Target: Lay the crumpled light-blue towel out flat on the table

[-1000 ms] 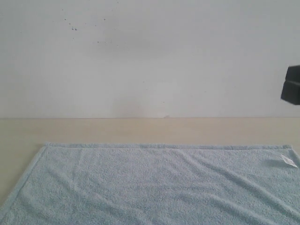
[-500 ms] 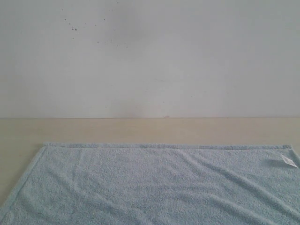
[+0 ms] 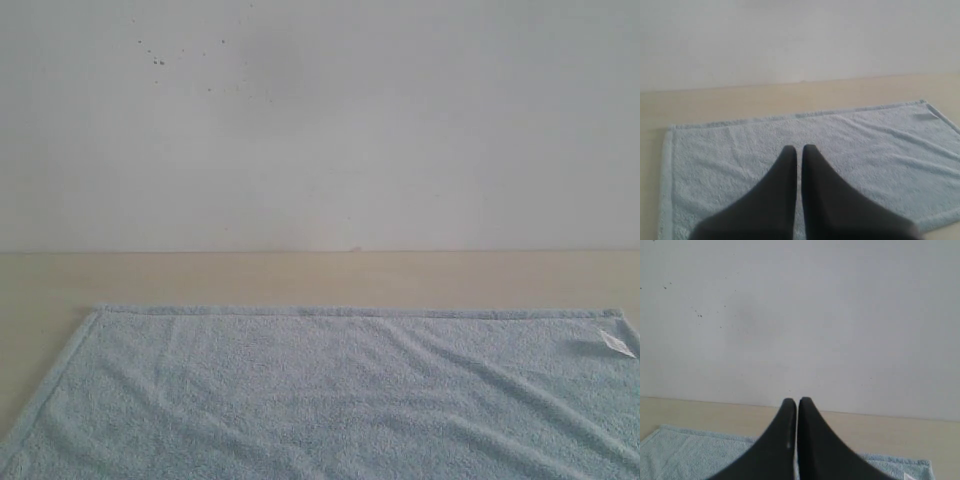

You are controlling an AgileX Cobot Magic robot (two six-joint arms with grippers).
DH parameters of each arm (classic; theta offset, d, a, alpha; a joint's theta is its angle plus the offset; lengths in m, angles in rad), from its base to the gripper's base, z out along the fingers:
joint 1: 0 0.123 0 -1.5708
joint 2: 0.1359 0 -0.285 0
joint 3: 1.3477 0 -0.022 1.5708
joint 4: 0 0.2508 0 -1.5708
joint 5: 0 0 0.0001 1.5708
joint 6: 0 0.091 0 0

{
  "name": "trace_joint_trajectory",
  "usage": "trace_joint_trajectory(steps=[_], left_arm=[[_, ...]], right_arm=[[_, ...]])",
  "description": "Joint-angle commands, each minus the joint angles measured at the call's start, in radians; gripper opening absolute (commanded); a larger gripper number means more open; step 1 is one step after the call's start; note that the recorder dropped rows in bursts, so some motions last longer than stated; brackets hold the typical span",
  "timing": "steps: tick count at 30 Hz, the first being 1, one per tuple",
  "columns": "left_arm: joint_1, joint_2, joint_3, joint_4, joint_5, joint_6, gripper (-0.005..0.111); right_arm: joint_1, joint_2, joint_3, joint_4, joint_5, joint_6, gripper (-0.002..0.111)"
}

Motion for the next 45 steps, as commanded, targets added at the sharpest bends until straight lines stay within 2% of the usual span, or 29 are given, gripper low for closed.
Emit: trace_joint_trajectory(steps=[1, 5, 8, 10, 12, 15, 21, 38, 42, 45], left_arm=[[-0.011, -0.007, -0.002, 0.012, 0.056, -0.034, 0.004], [-0.011, -0.007, 0.000, 0.012, 0.054, -0.034, 0.004], [-0.011, -0.007, 0.041, 0.024, -0.009, -0.034, 0.004], [-0.011, -0.007, 0.111, 0.122, -0.092, -0.034, 0.004], [-0.011, -0.007, 0.212, 0.297, -0.204, -0.034, 0.004], [-0.011, -0.007, 0.352, 0.476, -0.320, -0.034, 0.004], [-0.011, -0.007, 0.507, 0.520, -0.290, -0.034, 0.004], [-0.011, -0.032, 0.510, 0.520, -0.290, -0.031, 0.004], [-0.011, -0.179, 0.510, 0.520, -0.290, -0.031, 0.004], [-0.011, -0.362, 0.510, 0.520, -0.290, -0.031, 0.004]], right_arm=[[0.003, -0.005, 0.009, 0.009, 0.017, 0.012, 0.001], [0.003, -0.005, 0.009, 0.009, 0.024, 0.042, 0.001], [0.003, -0.005, 0.009, 0.009, 0.024, 0.042, 0.001], [0.003, -0.005, 0.009, 0.009, 0.024, 0.040, 0.001], [0.003, -0.005, 0.009, 0.009, 0.024, 0.043, 0.001], [0.003, -0.005, 0.009, 0.060, -0.001, 0.147, 0.001], [0.003, -0.005, 0.009, 0.062, -0.028, 0.175, 0.001], [0.003, -0.005, 0.009, 0.062, -0.026, 0.175, 0.001], [0.001, -0.006, 0.009, 0.062, -0.037, 0.175, 0.001], [0.001, -0.080, 0.129, 0.062, -0.213, 0.175, 0.001]])
